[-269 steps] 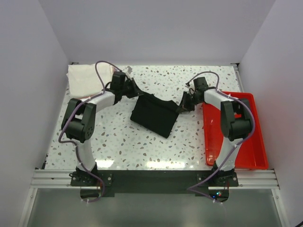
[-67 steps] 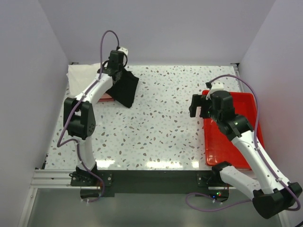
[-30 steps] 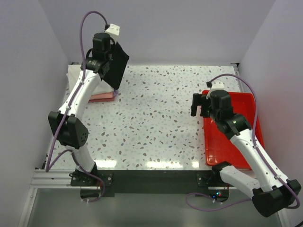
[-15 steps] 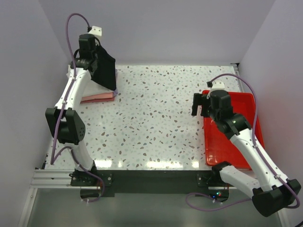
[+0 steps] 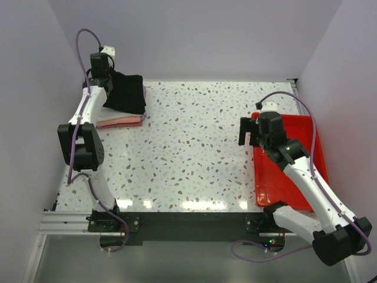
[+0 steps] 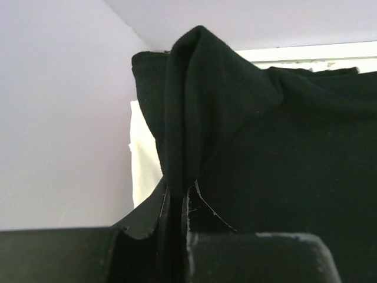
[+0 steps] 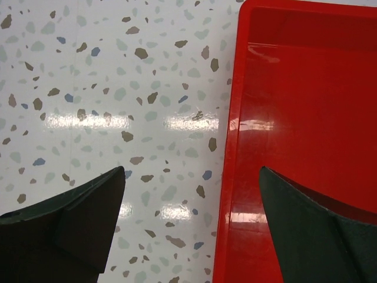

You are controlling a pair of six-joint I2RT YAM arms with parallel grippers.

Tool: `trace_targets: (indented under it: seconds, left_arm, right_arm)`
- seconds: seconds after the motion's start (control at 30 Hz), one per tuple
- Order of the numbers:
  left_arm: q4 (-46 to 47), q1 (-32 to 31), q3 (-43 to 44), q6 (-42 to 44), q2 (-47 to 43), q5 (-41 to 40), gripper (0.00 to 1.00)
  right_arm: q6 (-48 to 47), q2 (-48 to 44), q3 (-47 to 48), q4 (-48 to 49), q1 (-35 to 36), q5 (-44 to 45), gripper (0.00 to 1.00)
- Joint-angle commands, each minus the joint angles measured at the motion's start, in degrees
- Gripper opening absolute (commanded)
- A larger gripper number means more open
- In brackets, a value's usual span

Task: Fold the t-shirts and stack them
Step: Neatly place the folded tshirt to the corner

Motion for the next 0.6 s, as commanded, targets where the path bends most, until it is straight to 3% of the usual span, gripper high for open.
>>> trace_targets:
  seconds: [0.0, 0.37, 0.4, 0.43, 0.47, 0.53, 0.57]
  left_arm:
    - [5.94, 3.02, 0.39, -0.21, 0.19, 1.54, 0.0]
    - [5.68, 5.84, 0.13, -0.65, 3.26, 1.45, 0.0]
    - [5.59, 5.93, 0.39, -0.91, 3.88, 1.36, 0.03]
    - [4.98, 6.11, 0.74, -0.91, 4.14, 1.27, 0.13]
    - [4.62, 6.2, 1.62, -1.26, 4.49, 0.75, 0.33]
    - [4.18, 6.28, 2.15, -1.44, 4.59, -1.0, 0.53]
    - [4.09, 6.37, 2.59, -2.05, 4.41, -2.32, 0.89]
  right_arm:
    - [0.07, 0.36, 1.72, 0.13, -0.18, 2.19, 0.99]
    - [-0.64, 2.56, 2.68, -0.66, -0.27, 1.83, 0.99]
    - [-0.72, 2.56, 2.6, -0.66, -0.27, 1.83, 0.99]
    - [-0.73, 2.64, 2.6, -0.57, -0.27, 2.01, 0.99]
    - [-0.73, 2.64, 2.68, -0.66, -0.18, 2.1, 0.99]
    - [-0.73, 2.91, 2.95, -0.92, -0.18, 2.45, 0.99]
    - [-0.64, 2.82, 3.21, -1.36, -0.18, 2.45, 0.99]
